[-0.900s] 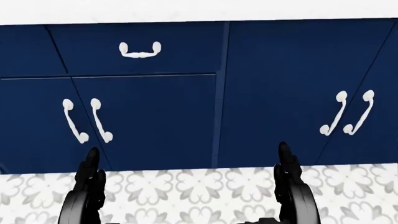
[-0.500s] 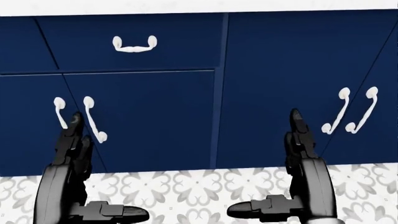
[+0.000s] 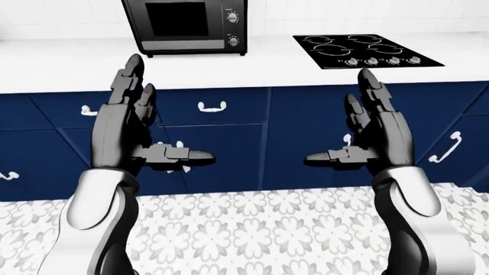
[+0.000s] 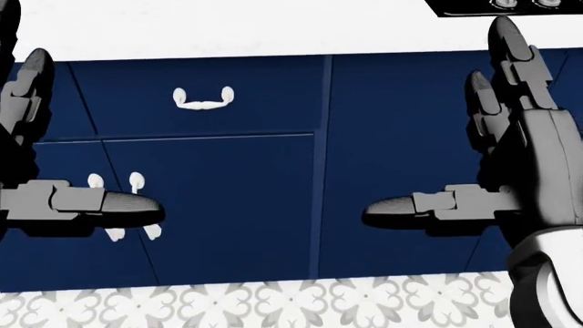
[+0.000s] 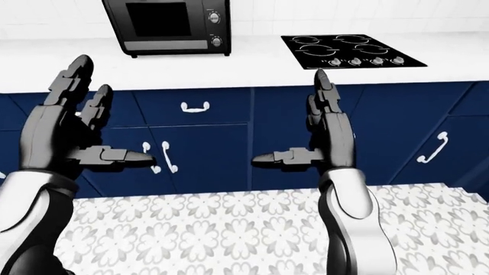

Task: Open the toaster oven door.

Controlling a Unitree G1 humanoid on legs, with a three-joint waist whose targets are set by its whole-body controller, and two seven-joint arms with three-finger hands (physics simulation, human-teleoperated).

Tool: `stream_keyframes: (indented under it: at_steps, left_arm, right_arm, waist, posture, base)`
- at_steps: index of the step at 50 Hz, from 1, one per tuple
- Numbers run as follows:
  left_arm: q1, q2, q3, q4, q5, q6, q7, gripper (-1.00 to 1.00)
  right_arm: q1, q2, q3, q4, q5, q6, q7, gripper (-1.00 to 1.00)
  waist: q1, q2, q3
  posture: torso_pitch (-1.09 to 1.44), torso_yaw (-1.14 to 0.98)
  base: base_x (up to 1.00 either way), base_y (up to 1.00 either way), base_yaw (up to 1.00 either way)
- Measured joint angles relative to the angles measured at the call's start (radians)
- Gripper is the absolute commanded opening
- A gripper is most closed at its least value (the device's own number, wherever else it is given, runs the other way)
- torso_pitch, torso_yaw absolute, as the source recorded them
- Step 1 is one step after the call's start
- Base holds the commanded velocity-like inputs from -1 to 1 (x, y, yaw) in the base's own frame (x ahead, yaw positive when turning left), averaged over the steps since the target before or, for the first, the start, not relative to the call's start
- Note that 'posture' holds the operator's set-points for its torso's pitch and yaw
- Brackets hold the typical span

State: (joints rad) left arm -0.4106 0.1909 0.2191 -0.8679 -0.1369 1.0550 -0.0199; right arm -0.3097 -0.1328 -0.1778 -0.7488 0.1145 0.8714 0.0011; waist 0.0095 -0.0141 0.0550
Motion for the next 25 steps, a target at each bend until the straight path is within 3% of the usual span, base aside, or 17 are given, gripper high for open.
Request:
stream_keyframes:
  at_steps: [3, 6, 9, 14, 17, 18, 20, 22, 25]
  left_arm:
    - [0.001, 0.007, -0.006, 0.002, -0.006, -0.01, 0.008, 1.0]
    - [0.025, -0.003, -0.028, 0.021, -0.01, -0.027, 0.005, 1.0]
    - [0.038, -0.009, -0.042, 0.035, -0.01, -0.034, 0.002, 1.0]
    - [0.048, -0.015, -0.04, 0.028, -0.001, -0.06, 0.0, 1.0]
    - [0.049, -0.017, -0.042, 0.024, 0.004, -0.064, 0.0, 1.0]
    - [0.051, -0.012, -0.038, 0.025, 0.006, -0.064, 0.0, 1.0]
    - [0.065, -0.015, -0.028, 0.036, 0.013, -0.058, 0.002, 1.0]
    - [0.067, -0.017, -0.025, 0.039, 0.02, -0.047, 0.007, 1.0]
    - [0.057, -0.016, -0.03, 0.03, 0.021, -0.052, 0.004, 1.0]
  right_arm:
    - [0.006, -0.004, -0.008, -0.009, 0.02, -0.004, -0.007, 1.0]
    - [0.028, -0.01, -0.028, -0.01, 0.028, -0.008, -0.016, 1.0]
    - [0.028, -0.016, -0.037, -0.009, 0.032, -0.002, -0.025, 1.0]
    - [0.028, -0.017, -0.031, -0.026, 0.044, -0.019, -0.028, 1.0]
    - [0.034, -0.016, -0.026, -0.014, 0.046, -0.033, -0.027, 1.0]
    - [0.032, -0.009, -0.021, -0.012, 0.048, -0.032, -0.027, 1.0]
    - [0.045, -0.002, -0.008, -0.005, 0.058, -0.024, -0.023, 1.0]
    - [0.052, -0.002, -0.003, -0.001, 0.066, -0.018, -0.019, 1.0]
    - [0.049, -0.006, -0.01, 0.0, 0.065, -0.035, -0.02, 1.0]
  waist:
    - [0.003, -0.027, 0.006]
    - [-0.007, -0.019, 0.014]
    - [-0.008, -0.019, 0.001]
    - [-0.019, 0.031, 0.001]
    - [-0.028, 0.082, -0.008]
    - [-0.016, 0.086, -0.007]
    - [-0.005, 0.082, 0.004]
    - [0.002, 0.08, -0.006]
    - [0.007, 0.055, -0.015]
  posture:
    - [0.0, 0.0]
    - [0.0, 0.0]
    - [0.0, 0.0]
    - [0.0, 0.0]
    - [0.0, 0.0]
    - [0.0, 0.0]
    - [0.0, 0.0]
    - [0.0, 0.0]
    - [0.0, 0.0]
  base:
    - [0.48, 0.0, 0.0]
    - [0.51, 0.0, 0.0]
    - [0.52, 0.0, 0.0]
    - [0.51, 0.0, 0.0]
    - [0.52, 0.0, 0.0]
    - [0.52, 0.0, 0.0]
    - [0.52, 0.0, 0.0]
    - [0.52, 0.0, 0.0]
    - [0.52, 0.0, 0.0]
